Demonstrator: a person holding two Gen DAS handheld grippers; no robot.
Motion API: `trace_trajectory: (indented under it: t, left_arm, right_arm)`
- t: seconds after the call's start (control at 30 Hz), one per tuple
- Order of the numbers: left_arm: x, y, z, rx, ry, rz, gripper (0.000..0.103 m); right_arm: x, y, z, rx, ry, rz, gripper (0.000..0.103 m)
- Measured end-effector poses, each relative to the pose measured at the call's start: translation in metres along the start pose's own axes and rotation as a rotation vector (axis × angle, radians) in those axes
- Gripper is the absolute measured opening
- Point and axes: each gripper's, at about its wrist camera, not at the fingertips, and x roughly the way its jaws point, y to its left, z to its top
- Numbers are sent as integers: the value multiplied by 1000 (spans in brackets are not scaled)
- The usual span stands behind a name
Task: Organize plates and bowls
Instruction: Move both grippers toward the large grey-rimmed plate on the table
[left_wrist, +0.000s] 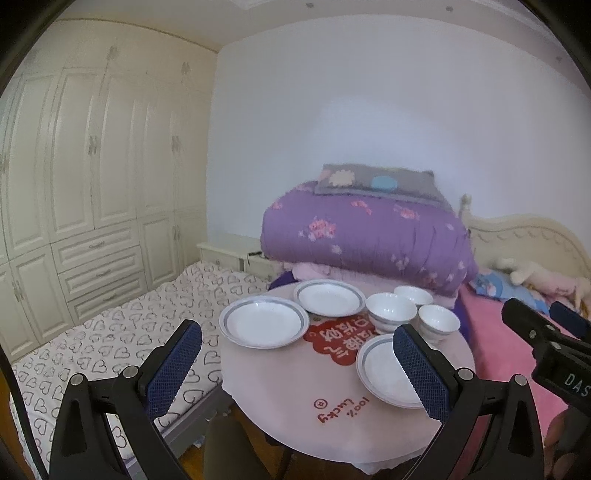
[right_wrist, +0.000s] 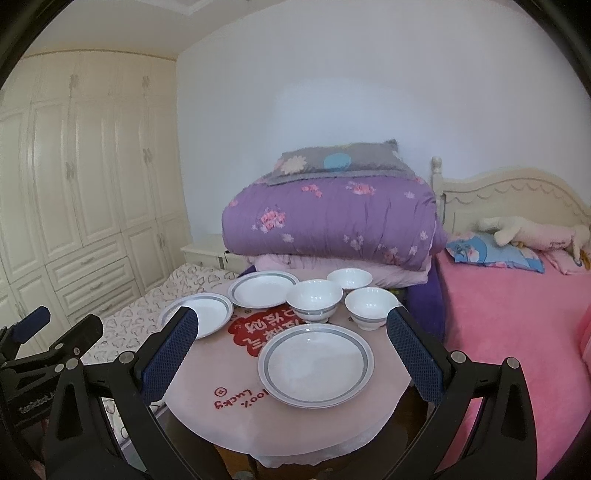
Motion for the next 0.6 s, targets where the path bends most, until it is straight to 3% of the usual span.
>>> trace_trajectory:
  t: [0.03,0.13,0.23,0.4,0.6]
  left_arm:
    - [4,1,-1,10,60,6,102]
    - [20,3,2,43,108,21,102]
    - [44,-2,3,52,53,14,102]
    - [85,4,11,148,145,66,102]
    - [136,-2,11,156,196,61,102]
  right_arm:
    - [4,-2,-1,0,6,-4,103]
    - [12,-8,-2,-8,13,-11,103]
    - [26,-19,0,-3,34,-20,103]
    - [59,-46,-2,8,89,-58,103]
    - [102,-77,-16,27,189,-74,103]
